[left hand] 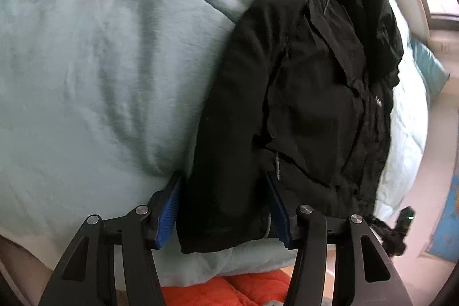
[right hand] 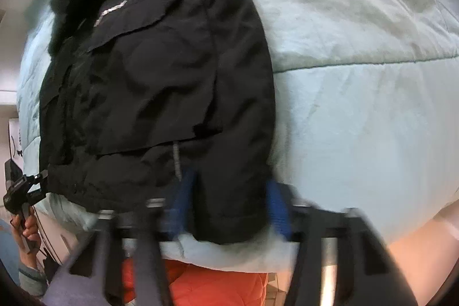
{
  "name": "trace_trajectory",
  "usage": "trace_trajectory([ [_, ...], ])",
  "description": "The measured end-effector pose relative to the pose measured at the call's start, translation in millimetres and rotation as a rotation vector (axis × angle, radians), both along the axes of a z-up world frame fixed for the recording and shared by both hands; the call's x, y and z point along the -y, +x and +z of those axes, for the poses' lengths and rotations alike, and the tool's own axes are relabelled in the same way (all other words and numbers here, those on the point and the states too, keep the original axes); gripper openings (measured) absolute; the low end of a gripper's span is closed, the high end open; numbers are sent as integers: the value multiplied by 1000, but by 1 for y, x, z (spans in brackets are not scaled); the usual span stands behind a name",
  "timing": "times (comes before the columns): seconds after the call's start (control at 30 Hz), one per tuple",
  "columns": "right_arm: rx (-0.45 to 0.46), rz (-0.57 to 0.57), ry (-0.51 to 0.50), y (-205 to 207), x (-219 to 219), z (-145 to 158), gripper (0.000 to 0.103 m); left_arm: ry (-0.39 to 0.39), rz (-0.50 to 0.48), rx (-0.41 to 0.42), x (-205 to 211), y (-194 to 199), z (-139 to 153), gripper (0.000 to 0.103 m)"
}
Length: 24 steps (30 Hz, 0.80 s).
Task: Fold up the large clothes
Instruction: 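Grasp the jacket hem with both tools side by side, then lift the hem with both tools and fold it up toward the hood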
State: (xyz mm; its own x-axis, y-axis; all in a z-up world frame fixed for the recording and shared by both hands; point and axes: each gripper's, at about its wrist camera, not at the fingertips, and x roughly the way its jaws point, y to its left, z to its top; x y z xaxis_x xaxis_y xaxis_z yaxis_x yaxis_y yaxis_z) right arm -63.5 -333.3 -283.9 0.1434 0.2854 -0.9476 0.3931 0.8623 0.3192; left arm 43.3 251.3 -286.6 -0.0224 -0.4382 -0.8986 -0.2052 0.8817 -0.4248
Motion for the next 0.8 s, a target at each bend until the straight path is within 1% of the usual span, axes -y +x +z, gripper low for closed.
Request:
trace_trajectory([
  [0.03, 24, 8, 0, 0, -1, 6, 30, -8, -2, 26, 1, 0, 4, 48],
  [0.07, 48, 17, 5, 0, -2, 12, 30, -28, -10, 73, 3, 0, 12, 41],
  [0.1, 68, 25, 21, 0, -3, 17, 30, -46, -14, 95, 4, 0, 17, 33],
  [0.17, 61, 21, 47, 4, -1, 16, 30, -71, -14, 113, 7, 5, 23, 32],
  [0.23, 26, 5, 85, 8, 1, 4, 33, -100, -19, 85, 9, 10, 17, 33],
  [0.27, 4, -3, 102, 9, 2, -2, 36, -102, -19, 67, 12, 12, 12, 33],
  [0.3, -20, -14, 113, 9, 4, -8, 43, -97, -15, 46, 12, 14, 7, 33],
  [0.33, -31, -19, 118, 9, 4, -11, 45, -88, -18, 19, 13, 16, -1, 34],
  [0.4, -40, -34, 128, 8, 5, -16, 45, -66, -21, 5, 16, 16, -8, 34],
  [0.47, -19, -35, 111, 7, 2, -9, 38, -48, -37, 21, 21, 14, -6, 34],
  [0.5, 3, -31, 99, 5, -1, -3, 27, -37, -48, 41, 24, 15, -2, 30],
  [0.53, 21, -26, 86, 6, -2, 4, 26, -34, -57, 68, 26, 16, 4, 20],
  [0.57, 39, -25, 61, 8, -3, 13, 25, -41, -57, 97, 27, 17, 12, 16],
  [0.6, 48, -28, 27, 10, -3, 20, 23, -55, -45, 122, 26, 21, 21, 15],
  [0.63, 51, -35, -30, 12, -3, 32, 22, -72, -30, 140, 24, 23, 28, 14],
  [0.67, 65, -44, -59, 16, -2, 43, 22, -98, -10, 165, 23, 28, 37, 13],
  [0.73, 99, -50, -76, 26, 1, 62, 21, -132, 3, 216, 22, 38, 56, 13],
  [0.8, 124, -45, -93, 39, 1, 75, 20, -139, -6, 271, 28, 50, 76, 13],
])
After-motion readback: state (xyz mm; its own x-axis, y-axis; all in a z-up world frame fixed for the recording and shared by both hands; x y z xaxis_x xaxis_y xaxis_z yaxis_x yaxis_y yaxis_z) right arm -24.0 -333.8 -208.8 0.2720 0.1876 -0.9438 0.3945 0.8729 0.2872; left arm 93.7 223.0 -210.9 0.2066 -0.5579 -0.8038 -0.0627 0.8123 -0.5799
